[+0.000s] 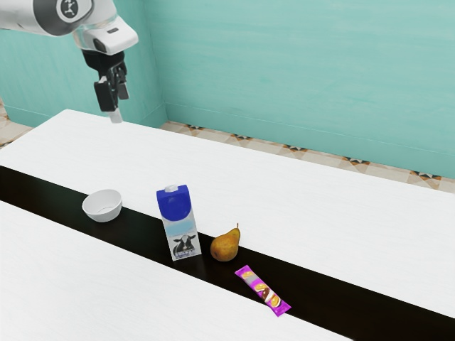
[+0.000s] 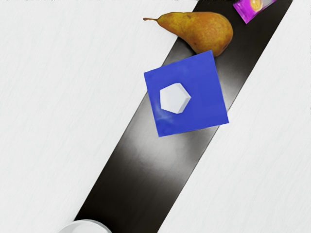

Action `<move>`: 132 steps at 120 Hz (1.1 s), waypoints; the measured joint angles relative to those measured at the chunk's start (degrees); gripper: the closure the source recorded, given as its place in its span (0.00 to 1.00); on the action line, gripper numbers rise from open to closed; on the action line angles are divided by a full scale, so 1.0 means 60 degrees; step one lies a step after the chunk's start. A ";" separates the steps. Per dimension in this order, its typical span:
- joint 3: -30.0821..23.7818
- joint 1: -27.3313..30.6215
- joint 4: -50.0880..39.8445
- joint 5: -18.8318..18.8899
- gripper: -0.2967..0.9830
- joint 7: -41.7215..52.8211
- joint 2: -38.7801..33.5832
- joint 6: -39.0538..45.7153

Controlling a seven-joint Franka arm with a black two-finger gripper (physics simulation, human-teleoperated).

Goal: Place the pear in the bowl.

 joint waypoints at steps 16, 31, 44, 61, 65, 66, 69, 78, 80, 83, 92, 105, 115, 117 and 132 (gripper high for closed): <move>-0.0001 -0.0104 0.0001 -0.0096 0.23 0.0023 0.0041 0.0000; 0.0008 -0.0171 0.0001 -0.0147 0.23 0.0040 0.0130 0.0000; 0.0002 -0.0127 0.0027 -0.0762 0.23 -0.0166 0.0429 0.0010; -0.0272 0.0016 0.0017 -0.1211 0.23 -0.1163 0.0775 0.0069; -0.0324 -0.0082 -0.0005 -0.1339 0.23 -0.1432 0.0917 0.0149; -0.0350 -0.0113 -0.0012 -0.1366 0.23 -0.1499 0.0945 0.0173; -0.0420 -0.0256 -0.0035 -0.1437 0.23 -0.1703 0.1023 0.0249; -0.0656 -0.0938 -0.0058 -0.1569 0.23 -0.2379 0.1377 0.0478; -0.0682 -0.1118 -0.0074 -0.1592 0.23 -0.2523 0.1471 0.0538; -0.0716 -0.1347 -0.0181 -0.1624 0.23 -0.2731 0.1569 0.0645; -0.0772 -0.1615 -0.0880 -0.1697 0.23 -0.3373 0.1657 0.1076; -0.0818 -0.1545 -0.1537 -0.1748 0.23 -0.4300 0.1933 0.1651; -0.0916 -0.1585 -0.2183 -0.1755 0.23 -0.4976 0.2113 0.2199; -0.0926 -0.1588 -0.2245 -0.1755 0.23 -0.5102 0.2164 0.2293; -0.0942 -0.1574 -0.2401 -0.1722 0.23 -0.5935 0.2596 0.2799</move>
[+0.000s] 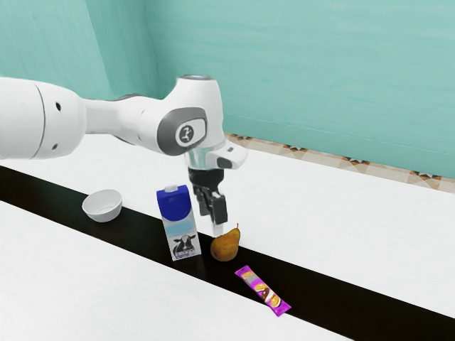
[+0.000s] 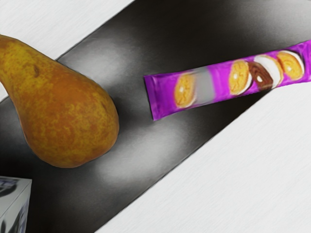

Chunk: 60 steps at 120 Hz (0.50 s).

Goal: Place the pear in the bowl.

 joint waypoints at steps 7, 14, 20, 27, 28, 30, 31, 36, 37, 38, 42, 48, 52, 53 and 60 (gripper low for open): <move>0.0008 0.0015 -0.0025 0.0086 0.23 -0.0332 0.0121 0.0169; 0.0012 0.0006 -0.0044 0.0375 0.23 -0.0681 0.0300 0.0419; 0.0006 0.0000 -0.0053 0.0515 0.23 -0.1036 0.0488 0.0691; 0.0004 0.0001 -0.0052 0.0596 0.23 -0.1435 0.0668 0.1039; 0.0004 0.0002 -0.0051 0.0600 0.23 -0.1490 0.0694 0.1085; 0.0003 0.0008 -0.0049 0.0584 0.23 -0.1596 0.0754 0.1176; 0.0003 0.0012 -0.0048 0.0572 0.23 -0.1648 0.0787 0.1220; 0.0008 0.0045 -0.0053 0.0430 0.23 -0.1898 0.1013 0.1421; 0.0009 0.0052 -0.0054 0.0393 0.23 -0.1946 0.1061 0.1457; 0.0011 0.0059 -0.0054 0.0352 0.23 -0.1993 0.1113 0.1491; 0.0014 0.0074 -0.0054 0.0207 0.23 -0.2176 0.1295 0.1621; 0.0013 0.0073 -0.0037 0.0037 0.23 -0.2432 0.1471 0.1829; 0.0015 0.0075 -0.0026 -0.0089 0.23 -0.2592 0.1549 0.1946; 0.0015 0.0076 -0.0025 -0.0117 0.23 -0.2630 0.1572 0.1973; 0.0017 0.0077 -0.0008 -0.0274 0.23 -0.2886 0.1694 0.2153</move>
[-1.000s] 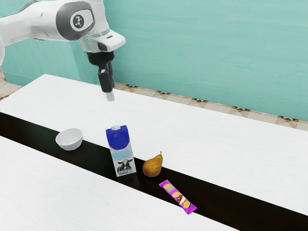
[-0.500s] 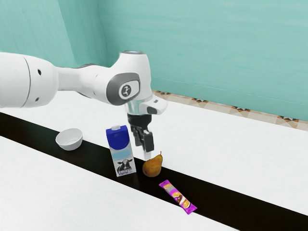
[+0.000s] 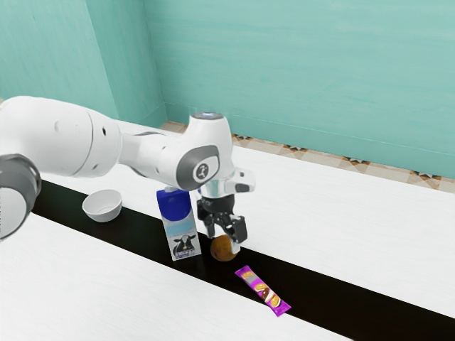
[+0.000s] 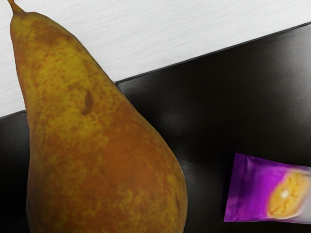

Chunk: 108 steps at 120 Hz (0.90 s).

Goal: Place the pear in the bowl.

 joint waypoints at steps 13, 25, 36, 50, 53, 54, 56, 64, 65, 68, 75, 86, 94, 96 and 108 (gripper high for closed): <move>0.0004 0.0000 0.0053 -0.0117 0.23 -0.0409 0.0191 0.0235; 0.0044 0.0011 0.0079 -0.0123 0.23 -0.0714 0.0253 0.0365; 0.0120 0.0021 0.0103 -0.0118 0.23 -0.0920 0.0280 0.0439; 0.0221 0.0030 0.0366 -0.0119 0.23 -0.1103 0.0535 0.0497; 0.0226 0.0030 0.0412 -0.0123 0.23 -0.1135 0.0619 0.0505; 0.0227 0.0030 0.0426 -0.0125 0.23 -0.1146 0.0652 0.0508; 0.0229 0.0030 0.0452 -0.0129 0.23 -0.1166 0.0711 0.0513; 0.0239 0.0030 0.0531 -0.0140 0.23 -0.1245 0.0927 0.0529; 0.0240 0.0030 0.0536 -0.0141 0.23 -0.1254 0.0946 0.0531; 0.0244 0.0030 0.0547 -0.0143 0.23 -0.1281 0.1015 0.0535; 0.0248 0.0018 0.0559 -0.0153 0.23 -0.1343 0.1132 0.0544; 0.0249 0.0008 0.0564 -0.0162 0.24 -0.1431 0.1238 0.0554; 0.0249 0.0013 0.0565 -0.0166 0.31 -0.1490 0.1247 0.0559; 0.0249 0.0013 0.0565 -0.0167 0.33 -0.1510 0.1247 0.0560; 0.0249 0.0011 0.0565 -0.0165 0.43 -0.1636 0.1199 0.0565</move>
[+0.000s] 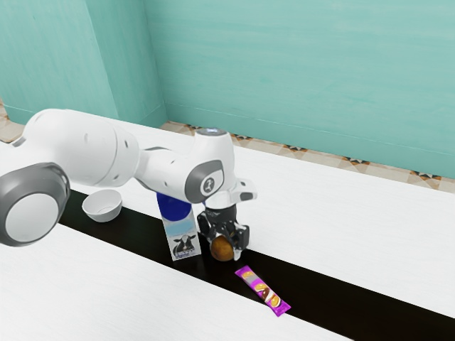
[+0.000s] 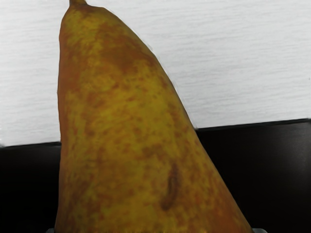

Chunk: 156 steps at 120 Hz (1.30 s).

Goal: Place the pear in the bowl.

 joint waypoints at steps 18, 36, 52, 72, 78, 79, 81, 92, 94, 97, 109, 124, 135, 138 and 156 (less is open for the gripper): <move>-0.0001 -0.0018 -0.0026 0.0059 0.48 -0.0192 -0.0503 0.0002; -0.0002 -0.0106 -0.0078 0.0195 0.50 -0.0371 -0.1705 -0.0090; -0.0003 -0.0091 -0.0052 0.0654 0.52 -0.0506 -0.2947 -0.0241; -0.0004 0.0762 -0.0031 0.1415 0.52 -0.0629 -0.4223 -0.0495; -0.0006 0.1336 -0.0036 0.1604 0.52 -0.0655 -0.4405 -0.0608; -0.0007 0.1439 -0.0037 0.1629 0.52 -0.0659 -0.4424 -0.0632; -0.0007 0.1646 -0.0043 0.1675 0.51 -0.0667 -0.4447 -0.0678; -0.0007 0.2724 -0.0091 0.1836 0.51 -0.0701 -0.4335 -0.0882; -0.0007 0.2891 -0.0098 0.1854 0.51 -0.0705 -0.4282 -0.0911; -0.0006 0.3117 -0.0109 0.1876 0.51 -0.0712 -0.4180 -0.0949; -0.0004 0.3742 -0.0130 0.1929 0.51 -0.0734 -0.3503 -0.1064; 0.0032 0.4305 -0.0138 0.1957 0.51 -0.0732 -0.2762 -0.1143; 0.0195 0.4593 0.0071 0.1964 0.51 -0.0677 -0.2190 -0.1171; 0.0262 0.4668 0.0111 0.1964 0.51 -0.0660 -0.2029 -0.1176; 0.0382 0.5110 0.0245 0.1966 0.52 -0.0574 -0.1418 -0.1196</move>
